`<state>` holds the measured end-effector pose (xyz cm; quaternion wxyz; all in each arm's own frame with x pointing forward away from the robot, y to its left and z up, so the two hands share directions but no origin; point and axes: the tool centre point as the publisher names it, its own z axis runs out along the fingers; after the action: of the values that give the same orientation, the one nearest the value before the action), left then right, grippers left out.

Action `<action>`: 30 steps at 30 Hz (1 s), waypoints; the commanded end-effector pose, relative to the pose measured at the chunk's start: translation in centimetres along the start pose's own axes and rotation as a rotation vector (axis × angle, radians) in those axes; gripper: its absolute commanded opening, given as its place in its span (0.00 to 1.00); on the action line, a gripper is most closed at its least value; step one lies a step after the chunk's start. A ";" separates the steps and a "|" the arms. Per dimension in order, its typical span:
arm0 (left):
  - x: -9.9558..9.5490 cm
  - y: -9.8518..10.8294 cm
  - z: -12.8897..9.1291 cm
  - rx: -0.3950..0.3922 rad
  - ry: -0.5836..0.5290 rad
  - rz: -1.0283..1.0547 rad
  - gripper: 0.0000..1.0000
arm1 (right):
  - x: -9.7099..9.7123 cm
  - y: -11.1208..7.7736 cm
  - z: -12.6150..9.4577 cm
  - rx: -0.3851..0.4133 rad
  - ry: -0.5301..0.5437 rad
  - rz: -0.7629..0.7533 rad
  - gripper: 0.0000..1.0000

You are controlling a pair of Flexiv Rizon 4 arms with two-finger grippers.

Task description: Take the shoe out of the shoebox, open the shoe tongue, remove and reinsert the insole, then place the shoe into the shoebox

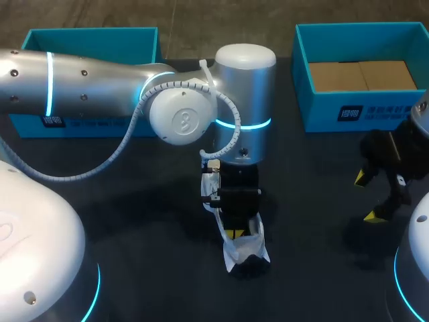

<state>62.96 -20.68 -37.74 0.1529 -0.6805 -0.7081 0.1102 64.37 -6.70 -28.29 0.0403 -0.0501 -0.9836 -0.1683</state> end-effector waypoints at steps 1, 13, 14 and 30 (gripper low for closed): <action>-0.9 0.1 1.3 0.000 0.022 -0.006 0.00 | 0.2 0.0 0.1 0.002 -0.003 0.000 1.00; -1.2 1.0 4.7 -0.032 0.035 -0.035 0.00 | 0.2 0.0 0.1 0.002 -0.003 0.000 1.00; -1.2 1.1 4.9 -0.038 0.026 -0.038 0.00 | 0.2 0.0 0.1 0.002 -0.003 0.000 1.00; -2.2 -0.3 1.3 -0.003 -0.102 -0.012 0.00 | 0.2 0.0 0.1 0.002 -0.003 0.000 1.00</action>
<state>62.51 -23.00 -38.79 0.1215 -0.6699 -0.7198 0.1356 64.38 -6.68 -28.33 0.0402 -0.0503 -0.9836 -0.1685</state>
